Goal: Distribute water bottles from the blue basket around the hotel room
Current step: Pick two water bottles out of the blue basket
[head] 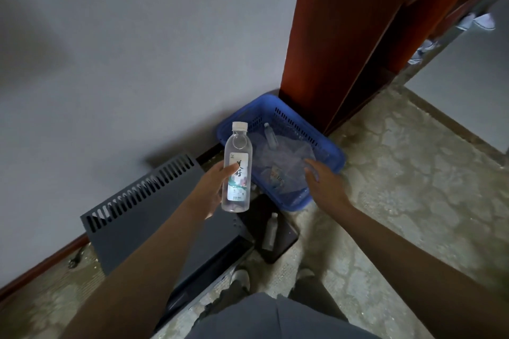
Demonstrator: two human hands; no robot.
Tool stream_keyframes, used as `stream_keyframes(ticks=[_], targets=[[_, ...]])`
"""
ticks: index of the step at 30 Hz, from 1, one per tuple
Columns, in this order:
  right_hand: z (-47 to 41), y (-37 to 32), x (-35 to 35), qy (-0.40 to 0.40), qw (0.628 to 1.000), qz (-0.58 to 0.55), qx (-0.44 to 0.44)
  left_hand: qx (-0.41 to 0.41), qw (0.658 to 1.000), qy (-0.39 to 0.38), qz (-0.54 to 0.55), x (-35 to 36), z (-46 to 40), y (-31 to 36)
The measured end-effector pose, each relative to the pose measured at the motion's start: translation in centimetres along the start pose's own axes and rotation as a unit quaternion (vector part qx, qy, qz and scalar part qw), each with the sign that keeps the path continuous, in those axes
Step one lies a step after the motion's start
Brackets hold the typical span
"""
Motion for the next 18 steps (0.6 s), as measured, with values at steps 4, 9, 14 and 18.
stream_keyframes(ticks=[4, 9, 14, 18], targets=[[-3.3, 1.5, -2.3, -0.053, 0.998, 0.011, -0.012, 0.013, 0.998, 0.043, 0.038, 1.4, -2.1, -0.2], [-7.4, 3.5, -5.4, -0.079, 0.994, 0.038, -0.06, 0.024, 0.986, 0.119, 0.117, 4.3, -3.7, -0.8], [-9.4, 5.2, -8.1, -0.11, 0.987, 0.059, -0.097, 0.048, 0.973, 0.174, 0.145, 7.0, -4.3, -1.4], [-10.2, 5.7, -9.3, -0.129, 0.983, 0.073, -0.106, 0.065, 0.96, 0.221, 0.158, 8.7, -3.9, -1.8]])
Point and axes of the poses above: each hand's wrist, its own z-axis away from the middle knuckle, its own x-axis out of the palm, y = z × x, the point moved 4 cm from there along -z, towards the middle knuckle, and after that the axes turned 7 degrees about -y, right-handed, at the moved point
